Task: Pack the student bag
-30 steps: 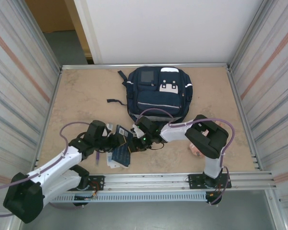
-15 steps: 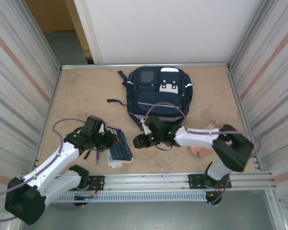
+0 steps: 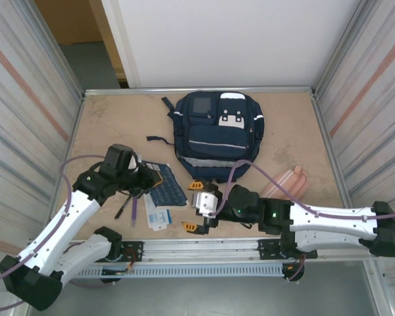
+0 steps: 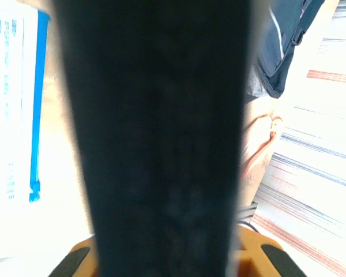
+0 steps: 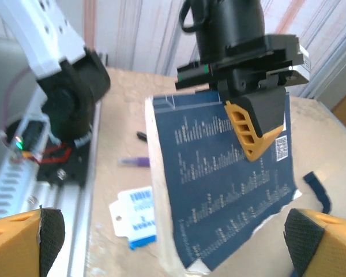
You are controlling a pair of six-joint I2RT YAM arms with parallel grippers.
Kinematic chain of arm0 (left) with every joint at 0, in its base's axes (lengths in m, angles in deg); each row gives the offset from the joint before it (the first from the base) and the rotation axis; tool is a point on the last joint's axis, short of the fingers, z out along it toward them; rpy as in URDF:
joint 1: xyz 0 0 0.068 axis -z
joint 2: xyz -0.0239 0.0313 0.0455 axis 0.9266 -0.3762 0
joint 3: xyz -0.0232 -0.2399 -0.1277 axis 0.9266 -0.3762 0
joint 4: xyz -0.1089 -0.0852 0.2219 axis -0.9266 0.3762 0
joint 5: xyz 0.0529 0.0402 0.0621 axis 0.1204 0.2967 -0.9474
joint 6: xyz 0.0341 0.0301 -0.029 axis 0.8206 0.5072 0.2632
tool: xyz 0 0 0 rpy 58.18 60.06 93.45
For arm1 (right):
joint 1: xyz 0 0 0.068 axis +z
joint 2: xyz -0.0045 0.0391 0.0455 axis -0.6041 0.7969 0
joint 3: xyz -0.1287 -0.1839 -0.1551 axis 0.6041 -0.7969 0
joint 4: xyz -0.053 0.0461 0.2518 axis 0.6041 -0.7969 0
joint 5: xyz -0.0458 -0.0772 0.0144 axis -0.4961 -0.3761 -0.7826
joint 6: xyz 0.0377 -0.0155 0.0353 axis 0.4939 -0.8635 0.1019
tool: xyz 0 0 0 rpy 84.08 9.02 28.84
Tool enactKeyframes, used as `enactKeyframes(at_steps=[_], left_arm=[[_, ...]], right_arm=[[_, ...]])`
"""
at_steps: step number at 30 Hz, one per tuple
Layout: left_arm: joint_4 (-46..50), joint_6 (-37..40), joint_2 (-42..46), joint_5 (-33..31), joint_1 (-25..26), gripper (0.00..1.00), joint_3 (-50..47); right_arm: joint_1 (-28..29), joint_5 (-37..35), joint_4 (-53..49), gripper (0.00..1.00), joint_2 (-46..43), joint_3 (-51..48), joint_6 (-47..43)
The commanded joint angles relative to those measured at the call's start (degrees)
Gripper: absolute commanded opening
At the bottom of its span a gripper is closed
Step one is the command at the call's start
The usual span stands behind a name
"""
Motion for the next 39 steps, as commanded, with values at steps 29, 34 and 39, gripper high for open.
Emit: enactKeyframes(at_steps=[29, 34, 39], left_arm=[[-1.0, -21.1, 4.2, -3.3, -0.4, 0.0, -1.7], [-4.6, -21.8, 2.6, 0.5, -0.4, 0.0, -2.1], [-4.0, -22.6, 0.9, 4.1, -0.4, 0.0, -2.8]], right_arm=[[-5.3, -10.3, 9.8, 0.59, 23.4, 6.6, 6.8], [-4.3, -10.6, 11.9, 0.48, 25.0, 7.8, 4.7], [-3.4, -15.0, 14.7, 0.27, 25.7, 7.3, 2.5]])
